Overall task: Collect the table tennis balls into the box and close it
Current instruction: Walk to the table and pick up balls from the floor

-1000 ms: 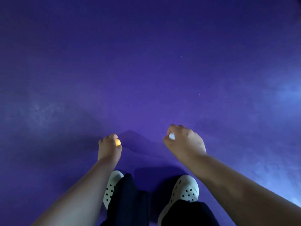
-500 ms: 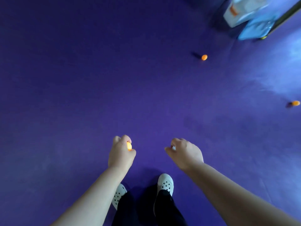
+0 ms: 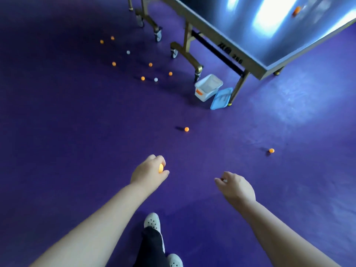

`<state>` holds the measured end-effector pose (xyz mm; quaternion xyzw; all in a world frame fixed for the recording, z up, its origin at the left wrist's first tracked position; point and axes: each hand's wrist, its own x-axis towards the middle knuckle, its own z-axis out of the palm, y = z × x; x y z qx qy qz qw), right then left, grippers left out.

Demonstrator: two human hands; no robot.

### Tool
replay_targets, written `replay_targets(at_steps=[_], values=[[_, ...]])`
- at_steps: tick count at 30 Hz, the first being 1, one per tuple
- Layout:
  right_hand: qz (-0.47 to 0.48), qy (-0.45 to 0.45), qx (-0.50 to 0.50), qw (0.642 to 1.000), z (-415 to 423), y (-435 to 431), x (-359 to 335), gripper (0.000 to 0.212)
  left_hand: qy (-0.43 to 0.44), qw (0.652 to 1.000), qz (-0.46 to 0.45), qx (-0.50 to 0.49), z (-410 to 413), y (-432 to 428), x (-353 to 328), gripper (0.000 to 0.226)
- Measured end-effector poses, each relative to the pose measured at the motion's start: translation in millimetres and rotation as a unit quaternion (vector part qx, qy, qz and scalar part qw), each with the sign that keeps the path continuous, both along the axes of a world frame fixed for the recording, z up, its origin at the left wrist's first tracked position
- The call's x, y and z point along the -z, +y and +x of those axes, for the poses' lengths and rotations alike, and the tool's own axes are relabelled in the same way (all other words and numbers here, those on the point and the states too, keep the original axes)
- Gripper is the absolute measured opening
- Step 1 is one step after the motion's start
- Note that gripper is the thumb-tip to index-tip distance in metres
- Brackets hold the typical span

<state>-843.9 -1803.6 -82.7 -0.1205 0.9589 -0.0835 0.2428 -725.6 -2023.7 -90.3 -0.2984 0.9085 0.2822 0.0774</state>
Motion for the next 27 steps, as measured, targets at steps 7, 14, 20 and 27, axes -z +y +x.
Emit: replay_targets(at_steps=[7,14,20,27], values=[[-0.005,0.028,0.053,0.998,-73.6,-1.1,-47.1,0.026,0.048,0.991,-0.042,0.114,-110.0,-11.1,-49.3,0.017],[-0.035,0.044,0.115,0.992,-176.7,-40.5,-80.0,0.026,0.070,0.976,-0.044,0.199,-241.8,-48.2,-75.4,0.019],[-0.039,0.065,0.168,0.983,-240.7,-39.0,-90.3,0.032,0.045,0.962,-0.030,0.266,-340.7,-39.4,-82.9,0.022],[-0.037,0.065,0.244,0.967,-313.9,13.5,-77.5,0.023,0.030,0.933,-0.025,0.357,-442.1,15.3,-84.9,0.029]])
